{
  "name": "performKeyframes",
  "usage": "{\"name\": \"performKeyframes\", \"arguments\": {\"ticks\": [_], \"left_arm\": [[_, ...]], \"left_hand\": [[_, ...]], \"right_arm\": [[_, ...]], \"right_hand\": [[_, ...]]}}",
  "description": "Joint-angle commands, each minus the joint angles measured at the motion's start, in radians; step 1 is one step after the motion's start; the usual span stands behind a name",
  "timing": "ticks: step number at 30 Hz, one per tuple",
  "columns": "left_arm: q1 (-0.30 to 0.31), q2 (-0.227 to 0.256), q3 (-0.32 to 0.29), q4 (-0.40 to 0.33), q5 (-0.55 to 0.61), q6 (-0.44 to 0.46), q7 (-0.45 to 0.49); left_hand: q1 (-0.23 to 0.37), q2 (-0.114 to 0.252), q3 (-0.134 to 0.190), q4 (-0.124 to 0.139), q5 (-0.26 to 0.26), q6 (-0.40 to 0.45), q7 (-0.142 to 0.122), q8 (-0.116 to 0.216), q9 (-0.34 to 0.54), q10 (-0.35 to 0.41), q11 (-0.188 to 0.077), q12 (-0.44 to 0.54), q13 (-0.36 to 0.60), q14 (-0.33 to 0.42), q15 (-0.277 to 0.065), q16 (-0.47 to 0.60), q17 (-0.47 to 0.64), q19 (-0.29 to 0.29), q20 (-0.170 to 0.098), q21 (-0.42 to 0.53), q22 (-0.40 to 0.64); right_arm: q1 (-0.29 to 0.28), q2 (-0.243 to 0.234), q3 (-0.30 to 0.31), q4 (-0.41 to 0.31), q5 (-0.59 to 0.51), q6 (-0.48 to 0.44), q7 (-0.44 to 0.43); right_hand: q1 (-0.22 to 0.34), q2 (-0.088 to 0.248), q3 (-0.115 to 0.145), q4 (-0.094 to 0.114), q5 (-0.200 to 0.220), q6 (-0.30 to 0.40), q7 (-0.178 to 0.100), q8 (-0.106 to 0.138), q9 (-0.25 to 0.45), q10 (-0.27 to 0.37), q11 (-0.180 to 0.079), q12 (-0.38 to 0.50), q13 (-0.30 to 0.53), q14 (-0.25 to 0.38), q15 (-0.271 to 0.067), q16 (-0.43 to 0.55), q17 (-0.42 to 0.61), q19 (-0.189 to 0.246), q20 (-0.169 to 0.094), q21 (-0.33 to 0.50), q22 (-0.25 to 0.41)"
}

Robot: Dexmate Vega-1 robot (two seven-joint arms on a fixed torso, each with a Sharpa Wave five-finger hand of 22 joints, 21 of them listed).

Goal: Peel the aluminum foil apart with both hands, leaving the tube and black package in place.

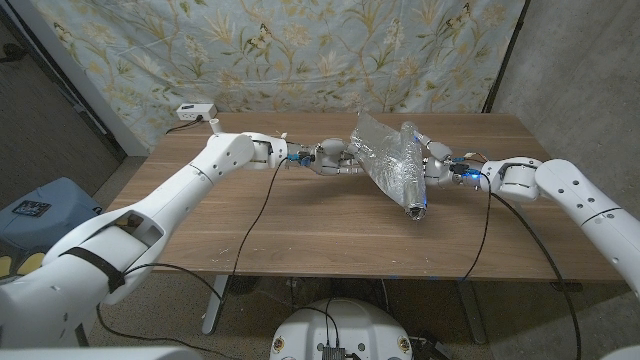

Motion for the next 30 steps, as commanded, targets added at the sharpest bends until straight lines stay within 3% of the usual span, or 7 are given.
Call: {"name": "performKeyframes", "arguments": {"ticks": [1, 30], "left_arm": [[0.006, -0.003, -0.015, 0.014, -0.020, 0.008, 0.000], [-0.024, 0.012, -0.003, 0.035, 0.007, 0.010, -0.042]], "left_hand": [[0.009, -0.002, 0.002, 0.002, -0.002, 0.017, 0.012, 0.001, 0.007, 0.018, -0.026, 0.006, 0.001, 0.008, -0.003, -0.004, 0.003, 0.005, -0.005, 0.007, 0.003], [0.013, -0.003, 0.000, 0.002, -0.009, 0.023, 0.010, -0.004, 0.030, 0.019, -0.025, 0.009, 0.002, 0.017, -0.006, -0.010, 0.016, 0.000, -0.010, 0.030, 0.002]], "right_arm": [[0.034, -0.016, -0.012, 0.009, 0.044, -0.072, -0.046], [0.036, -0.052, 0.006, 0.023, 0.085, -0.101, -0.047]], "right_hand": [[-0.012, 0.001, -0.006, 0.006, 0.009, -0.005, 0.011, 0.005, 0.001, 0.004, 0.011, 0.003, 0.006, 0.010, 0.005, 0.008, 0.003, 0.017, 0.001, 0.002, 0.002], [-0.034, 0.007, -0.024, 0.022, 0.034, -0.025, 0.031, 0.006, 0.000, 0.010, 0.027, 0.005, 0.015, 0.023, 0.013, 0.014, -0.002, 0.039, 0.008, -0.005, 0.000]]}}
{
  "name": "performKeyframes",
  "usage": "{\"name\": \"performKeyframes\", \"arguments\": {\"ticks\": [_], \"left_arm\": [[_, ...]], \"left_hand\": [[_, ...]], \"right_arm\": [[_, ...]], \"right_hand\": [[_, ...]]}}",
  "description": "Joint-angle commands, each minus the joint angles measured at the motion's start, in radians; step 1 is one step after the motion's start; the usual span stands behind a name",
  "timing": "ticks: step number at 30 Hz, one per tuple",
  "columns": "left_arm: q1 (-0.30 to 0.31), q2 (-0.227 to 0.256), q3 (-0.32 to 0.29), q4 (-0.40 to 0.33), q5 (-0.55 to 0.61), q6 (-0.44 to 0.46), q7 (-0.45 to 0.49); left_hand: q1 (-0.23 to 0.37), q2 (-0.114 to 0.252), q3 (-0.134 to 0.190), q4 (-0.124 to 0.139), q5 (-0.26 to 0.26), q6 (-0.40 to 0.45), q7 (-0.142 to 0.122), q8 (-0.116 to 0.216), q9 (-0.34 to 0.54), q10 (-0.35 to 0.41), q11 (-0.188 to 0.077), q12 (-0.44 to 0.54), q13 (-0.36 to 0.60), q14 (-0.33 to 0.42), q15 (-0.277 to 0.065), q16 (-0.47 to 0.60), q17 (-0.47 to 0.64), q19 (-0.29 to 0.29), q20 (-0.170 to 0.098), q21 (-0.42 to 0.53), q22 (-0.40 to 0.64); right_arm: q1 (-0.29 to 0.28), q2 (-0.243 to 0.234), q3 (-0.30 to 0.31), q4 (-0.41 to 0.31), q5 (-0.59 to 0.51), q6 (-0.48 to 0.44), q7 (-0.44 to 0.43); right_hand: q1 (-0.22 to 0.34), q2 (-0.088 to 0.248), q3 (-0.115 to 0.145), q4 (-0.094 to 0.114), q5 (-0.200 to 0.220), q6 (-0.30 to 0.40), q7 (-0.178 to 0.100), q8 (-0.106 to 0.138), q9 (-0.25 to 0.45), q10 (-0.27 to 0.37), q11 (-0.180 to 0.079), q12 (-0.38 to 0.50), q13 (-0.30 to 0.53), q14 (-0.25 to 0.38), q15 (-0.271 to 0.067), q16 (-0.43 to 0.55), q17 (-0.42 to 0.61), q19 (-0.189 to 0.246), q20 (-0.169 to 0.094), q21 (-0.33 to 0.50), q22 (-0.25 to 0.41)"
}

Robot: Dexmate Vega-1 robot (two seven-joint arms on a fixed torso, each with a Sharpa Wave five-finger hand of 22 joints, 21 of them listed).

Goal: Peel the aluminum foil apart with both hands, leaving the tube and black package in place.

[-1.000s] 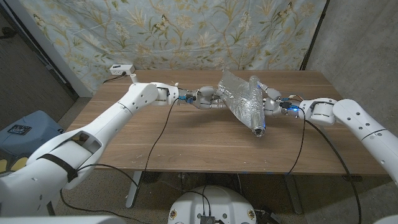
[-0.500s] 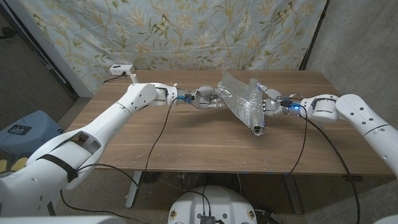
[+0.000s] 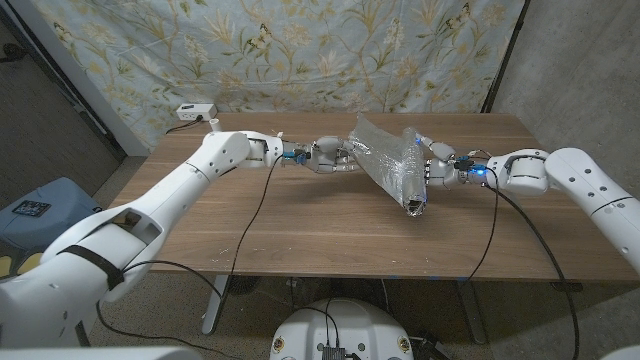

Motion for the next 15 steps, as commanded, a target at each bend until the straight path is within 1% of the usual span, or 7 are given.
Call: {"name": "performKeyframes", "arguments": {"ticks": [1, 8, 15], "left_arm": [[-0.012, 0.007, 0.007, 0.005, 0.014, 0.006, -0.015], [-0.015, 0.013, 0.007, 0.004, 0.018, 0.007, -0.023], [-0.010, 0.018, 0.003, -0.001, 0.017, 0.008, -0.021]], "left_hand": [[0.010, 0.001, 0.000, 0.001, -0.001, 0.020, 0.013, -0.003, 0.004, 0.022, -0.022, 0.009, 0.003, 0.011, 0.000, -0.003, 0.005, 0.003, -0.006, 0.008, 0.001], [0.010, 0.000, 0.000, 0.002, -0.003, 0.021, 0.013, -0.005, 0.011, 0.020, -0.024, 0.008, 0.003, 0.012, -0.003, -0.006, 0.008, 0.002, -0.006, 0.015, 0.001], [0.010, 0.001, 0.000, 0.003, -0.004, 0.021, 0.014, -0.007, 0.016, 0.019, -0.025, 0.008, 0.003, 0.012, -0.002, -0.008, 0.011, 0.000, -0.005, 0.020, 0.001]], "right_arm": [[-0.004, -0.012, 0.009, 0.006, 0.007, -0.001, 0.016], [-0.007, -0.020, 0.014, 0.004, 0.014, -0.008, 0.011], [-0.007, -0.024, 0.013, 0.008, 0.014, -0.011, 0.019]], "right_hand": [[-0.012, 0.001, -0.010, 0.007, 0.007, -0.012, 0.031, 0.001, 0.000, 0.003, 0.012, 0.005, 0.005, 0.006, 0.000, 0.008, 0.003, 0.013, 0.003, -0.002, 0.000], [-0.017, 0.000, -0.015, 0.010, 0.011, -0.014, 0.033, 0.002, 0.000, 0.002, 0.012, 0.005, 0.007, 0.008, 0.006, 0.009, 0.002, 0.015, 0.005, -0.005, 0.000], [-0.023, -0.002, -0.020, 0.014, 0.016, -0.023, 0.035, 0.000, -0.001, 0.001, 0.019, 0.005, 0.009, 0.006, 0.009, 0.009, 0.002, 0.017, 0.007, -0.007, 0.000]]}}
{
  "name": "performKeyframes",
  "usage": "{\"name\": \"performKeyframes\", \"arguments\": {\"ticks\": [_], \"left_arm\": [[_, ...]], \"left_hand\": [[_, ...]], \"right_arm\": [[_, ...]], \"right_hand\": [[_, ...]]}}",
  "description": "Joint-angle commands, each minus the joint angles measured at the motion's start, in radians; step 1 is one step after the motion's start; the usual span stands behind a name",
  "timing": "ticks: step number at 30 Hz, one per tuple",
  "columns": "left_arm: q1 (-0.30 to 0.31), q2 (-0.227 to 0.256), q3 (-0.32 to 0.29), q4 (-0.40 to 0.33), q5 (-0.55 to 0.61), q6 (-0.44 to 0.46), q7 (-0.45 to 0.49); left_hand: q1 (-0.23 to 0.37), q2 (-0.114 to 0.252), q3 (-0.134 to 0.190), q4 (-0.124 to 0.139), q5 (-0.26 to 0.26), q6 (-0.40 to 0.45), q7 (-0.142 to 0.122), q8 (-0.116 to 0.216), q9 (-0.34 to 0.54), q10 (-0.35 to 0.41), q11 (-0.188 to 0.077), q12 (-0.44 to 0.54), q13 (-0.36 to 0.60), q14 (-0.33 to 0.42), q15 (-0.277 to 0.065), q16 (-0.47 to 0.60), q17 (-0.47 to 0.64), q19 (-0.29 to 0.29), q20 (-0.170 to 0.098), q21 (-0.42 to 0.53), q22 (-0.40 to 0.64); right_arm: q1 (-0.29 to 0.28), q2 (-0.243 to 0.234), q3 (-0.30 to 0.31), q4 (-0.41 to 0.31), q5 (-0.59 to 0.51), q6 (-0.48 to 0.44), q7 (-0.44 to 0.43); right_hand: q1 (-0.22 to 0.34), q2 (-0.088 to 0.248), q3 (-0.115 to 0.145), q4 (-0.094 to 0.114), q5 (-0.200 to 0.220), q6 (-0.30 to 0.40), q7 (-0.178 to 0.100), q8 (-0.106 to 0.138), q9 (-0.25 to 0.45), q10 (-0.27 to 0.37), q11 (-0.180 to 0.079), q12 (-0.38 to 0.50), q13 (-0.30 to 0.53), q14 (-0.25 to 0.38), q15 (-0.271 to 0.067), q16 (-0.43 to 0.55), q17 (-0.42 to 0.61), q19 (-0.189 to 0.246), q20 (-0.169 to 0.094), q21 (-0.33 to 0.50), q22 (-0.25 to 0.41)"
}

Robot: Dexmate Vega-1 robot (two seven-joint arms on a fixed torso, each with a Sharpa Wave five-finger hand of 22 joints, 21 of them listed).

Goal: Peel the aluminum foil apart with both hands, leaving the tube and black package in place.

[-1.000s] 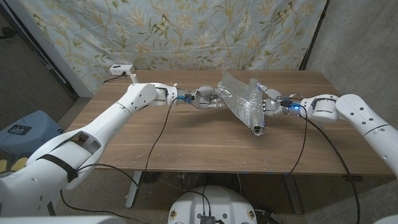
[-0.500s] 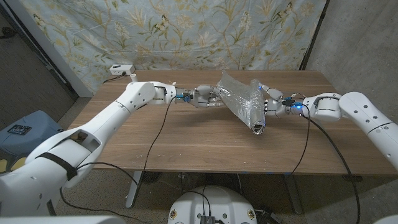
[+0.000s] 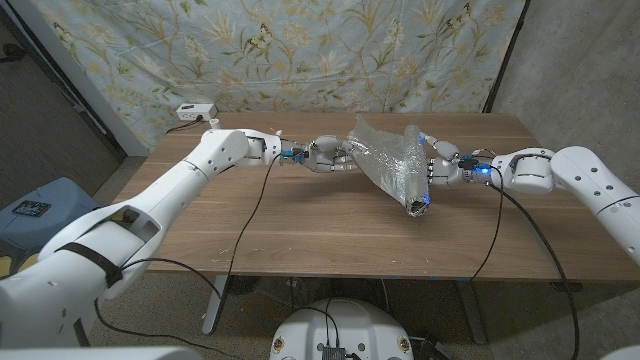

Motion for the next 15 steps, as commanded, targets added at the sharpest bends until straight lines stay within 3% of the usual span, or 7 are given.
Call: {"name": "performKeyframes", "arguments": {"ticks": [1, 15], "left_arm": [[0.001, 0.011, -0.004, -0.005, 0.002, 0.004, -0.002], [0.013, 0.017, -0.023, -0.013, -0.022, 0.014, 0.014]], "left_hand": [[0.010, 0.001, 0.000, 0.003, -0.004, 0.017, 0.011, -0.003, 0.006, 0.021, -0.025, 0.009, 0.002, 0.012, -0.002, -0.004, 0.007, -0.001, -0.005, 0.009, 0.000], [0.011, 0.000, 0.000, 0.003, -0.007, 0.017, 0.010, -0.008, 0.017, 0.018, -0.025, 0.007, 0.003, 0.013, -0.004, -0.010, 0.009, -0.005, -0.008, 0.019, 0.000]], "right_arm": [[-0.001, -0.011, 0.002, 0.006, 0.007, -0.010, 0.011], [0.017, -0.026, -0.008, 0.017, 0.025, -0.054, -0.010]], "right_hand": [[-0.008, -0.001, -0.010, 0.003, 0.009, -0.005, 0.037, 0.000, -0.001, 0.002, 0.009, 0.005, 0.005, 0.005, 0.011, 0.003, 0.003, 0.013, 0.003, -0.007, 0.004], [-0.020, -0.002, -0.021, 0.011, 0.018, -0.010, 0.038, 0.002, -0.002, -0.001, 0.015, 0.003, 0.008, 0.007, 0.019, 0.005, 0.002, 0.021, 0.007, -0.011, 0.003]]}}
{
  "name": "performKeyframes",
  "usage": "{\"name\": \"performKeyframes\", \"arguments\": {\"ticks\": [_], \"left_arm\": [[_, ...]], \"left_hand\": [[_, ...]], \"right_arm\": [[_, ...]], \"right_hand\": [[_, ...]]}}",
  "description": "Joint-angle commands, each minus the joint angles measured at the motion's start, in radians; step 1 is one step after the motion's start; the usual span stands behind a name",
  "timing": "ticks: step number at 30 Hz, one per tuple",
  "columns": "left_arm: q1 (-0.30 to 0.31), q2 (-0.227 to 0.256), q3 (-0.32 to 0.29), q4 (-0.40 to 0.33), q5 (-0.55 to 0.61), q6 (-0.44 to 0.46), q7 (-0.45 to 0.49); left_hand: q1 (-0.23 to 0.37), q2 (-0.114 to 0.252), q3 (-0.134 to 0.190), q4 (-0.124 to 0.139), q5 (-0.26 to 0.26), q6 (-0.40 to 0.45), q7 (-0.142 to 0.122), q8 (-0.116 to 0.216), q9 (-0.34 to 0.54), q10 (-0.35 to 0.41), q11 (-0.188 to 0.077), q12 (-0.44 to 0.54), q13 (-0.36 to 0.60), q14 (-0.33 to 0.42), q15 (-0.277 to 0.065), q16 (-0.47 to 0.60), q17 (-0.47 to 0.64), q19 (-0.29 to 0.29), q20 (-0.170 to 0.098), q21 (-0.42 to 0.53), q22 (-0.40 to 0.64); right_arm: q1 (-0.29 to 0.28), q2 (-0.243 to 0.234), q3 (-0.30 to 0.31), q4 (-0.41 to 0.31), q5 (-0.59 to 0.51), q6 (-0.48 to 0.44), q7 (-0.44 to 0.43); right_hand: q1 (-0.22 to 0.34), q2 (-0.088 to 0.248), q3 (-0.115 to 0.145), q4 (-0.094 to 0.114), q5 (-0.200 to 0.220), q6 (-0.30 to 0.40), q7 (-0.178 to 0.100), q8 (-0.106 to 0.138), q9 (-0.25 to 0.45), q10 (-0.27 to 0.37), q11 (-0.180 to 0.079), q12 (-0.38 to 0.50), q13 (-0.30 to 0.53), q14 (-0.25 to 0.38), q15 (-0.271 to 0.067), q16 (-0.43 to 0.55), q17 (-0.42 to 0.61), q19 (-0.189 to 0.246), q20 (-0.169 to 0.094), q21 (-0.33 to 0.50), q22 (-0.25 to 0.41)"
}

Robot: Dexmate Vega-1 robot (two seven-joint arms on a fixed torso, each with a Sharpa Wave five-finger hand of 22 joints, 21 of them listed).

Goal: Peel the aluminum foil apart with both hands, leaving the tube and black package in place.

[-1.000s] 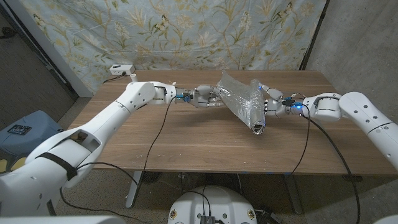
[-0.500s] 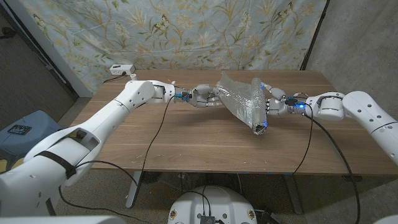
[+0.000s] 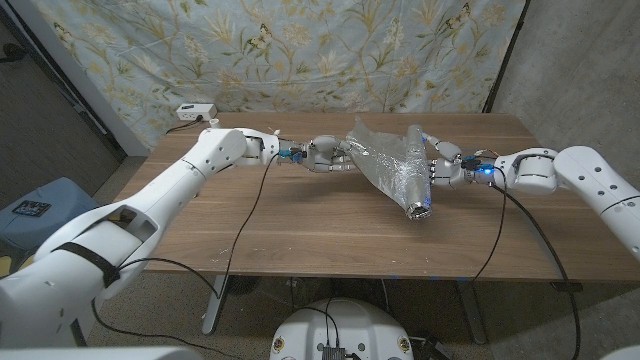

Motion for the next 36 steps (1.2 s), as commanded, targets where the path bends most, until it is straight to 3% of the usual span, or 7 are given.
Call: {"name": "performKeyframes", "arguments": {"ticks": [1, 20, 36], "left_arm": [[0.011, 0.003, -0.017, -0.002, -0.023, 0.009, 0.013], [0.021, -0.002, -0.029, 0.013, -0.036, -0.002, 0.020], [0.012, 0.010, -0.025, 0.008, -0.022, -0.002, 0.020]], "left_hand": [[0.012, 0.000, 0.000, 0.002, -0.007, 0.014, 0.009, -0.004, 0.007, 0.020, -0.026, 0.003, 0.002, 0.008, 0.003, -0.002, 0.005, 0.000, -0.003, 0.009, -0.001], [0.015, 0.000, 0.000, 0.002, -0.009, 0.016, 0.009, -0.009, 0.021, 0.020, -0.024, 0.005, 0.008, 0.011, 0.001, -0.007, 0.011, -0.003, -0.003, 0.023, -0.002], [0.014, -0.002, 0.000, 0.004, -0.011, 0.020, 0.007, -0.013, 0.032, 0.021, -0.024, 0.003, 0.007, 0.013, 0.000, -0.012, 0.013, -0.007, -0.005, 0.034, -0.003]], "right_arm": [[0.016, -0.013, -0.009, 0.009, 0.018, -0.037, -0.023], [0.075, -0.026, -0.043, 0.051, 0.053, -0.121, -0.064], [0.073, -0.030, -0.036, 0.053, 0.047, -0.118, -0.045]], "right_hand": [[-0.007, 0.001, -0.005, 0.005, 0.007, -0.005, 0.040, 0.002, 0.003, 0.000, 0.006, 0.003, 0.004, 0.007, 0.008, 0.005, 0.001, 0.015, 0.000, -0.004, 0.003], [-0.016, 0.010, -0.014, 0.014, 0.021, -0.006, 0.041, 0.006, 0.002, 0.008, 0.011, 0.006, 0.008, 0.019, 0.007, 0.010, -0.001, 0.041, -0.005, -0.004, 0.003], [-0.022, 0.015, -0.022, 0.020, 0.031, 0.000, 0.041, 0.010, 0.002, 0.019, 0.009, 0.011, 0.010, 0.026, 0.003, 0.013, -0.002, 0.048, -0.006, -0.011, 0.003]]}}
